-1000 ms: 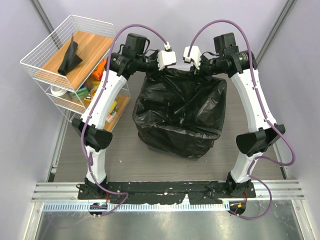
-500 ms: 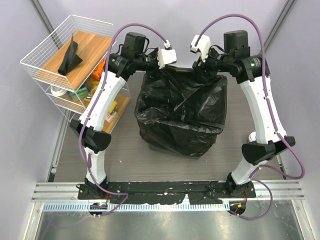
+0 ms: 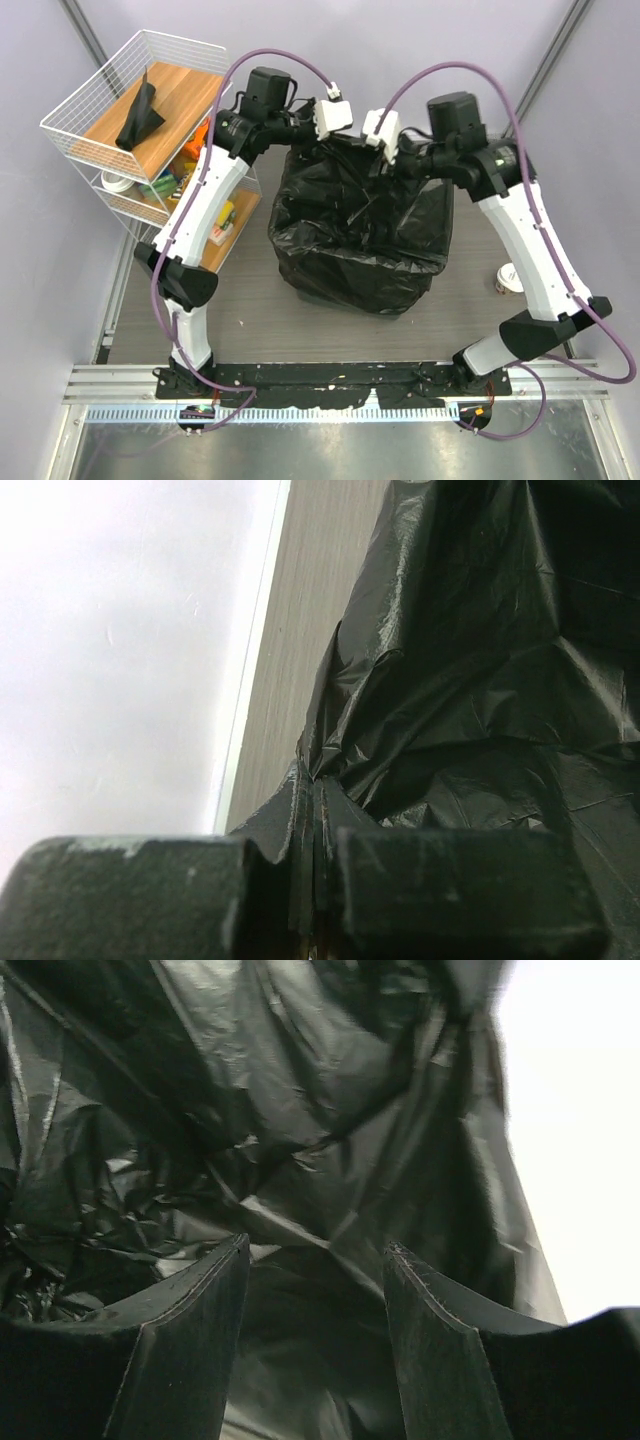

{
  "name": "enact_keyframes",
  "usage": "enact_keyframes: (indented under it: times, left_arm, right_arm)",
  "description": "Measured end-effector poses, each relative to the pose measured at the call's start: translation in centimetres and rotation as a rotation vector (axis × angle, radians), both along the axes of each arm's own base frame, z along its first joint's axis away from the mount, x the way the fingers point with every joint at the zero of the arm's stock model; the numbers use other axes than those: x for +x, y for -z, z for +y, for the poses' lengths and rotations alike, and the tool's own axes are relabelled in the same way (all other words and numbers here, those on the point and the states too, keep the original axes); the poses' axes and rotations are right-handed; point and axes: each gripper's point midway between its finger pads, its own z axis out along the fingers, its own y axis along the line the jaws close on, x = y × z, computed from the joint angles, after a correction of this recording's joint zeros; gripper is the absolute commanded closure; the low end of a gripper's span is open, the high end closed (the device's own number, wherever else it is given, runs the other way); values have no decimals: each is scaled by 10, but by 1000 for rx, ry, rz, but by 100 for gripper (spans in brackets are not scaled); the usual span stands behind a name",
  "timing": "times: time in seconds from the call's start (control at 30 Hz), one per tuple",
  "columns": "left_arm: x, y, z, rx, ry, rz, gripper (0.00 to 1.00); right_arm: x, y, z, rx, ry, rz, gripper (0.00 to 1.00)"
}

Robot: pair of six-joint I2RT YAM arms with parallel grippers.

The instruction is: Put the trash bags into the trash bin

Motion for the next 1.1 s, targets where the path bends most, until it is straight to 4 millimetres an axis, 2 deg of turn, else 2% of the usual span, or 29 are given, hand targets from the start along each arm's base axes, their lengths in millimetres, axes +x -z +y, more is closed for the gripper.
enact_keyframes:
  times: [0.23, 0.5, 0.67, 0.97, 1.03, 1.1]
  left_arm:
    - [-6, -1, 0, -8, -2, 7, 100]
    - [-6, 0, -1, -23, -4, 17, 100]
    - [-7, 0, -2, -29, -2, 20, 100]
    - [-11, 0, -2, -39, 8, 9, 100]
    - [-14, 4, -1, -34, 12, 29, 100]
    - [-19, 19, 2, -10, 10, 75, 100]
  right_arm:
    - [-14, 63, 42, -76, -117, 149, 42]
    - [-35, 134, 63, -227, -210, 245, 44]
    - [-32, 158, 62, -322, -237, 233, 46]
    - [-18, 203, 41, -529, -255, 259, 48]
    - [-16, 209, 39, -555, -259, 260, 48]
    - [-15, 213, 35, -584, -264, 256, 49]
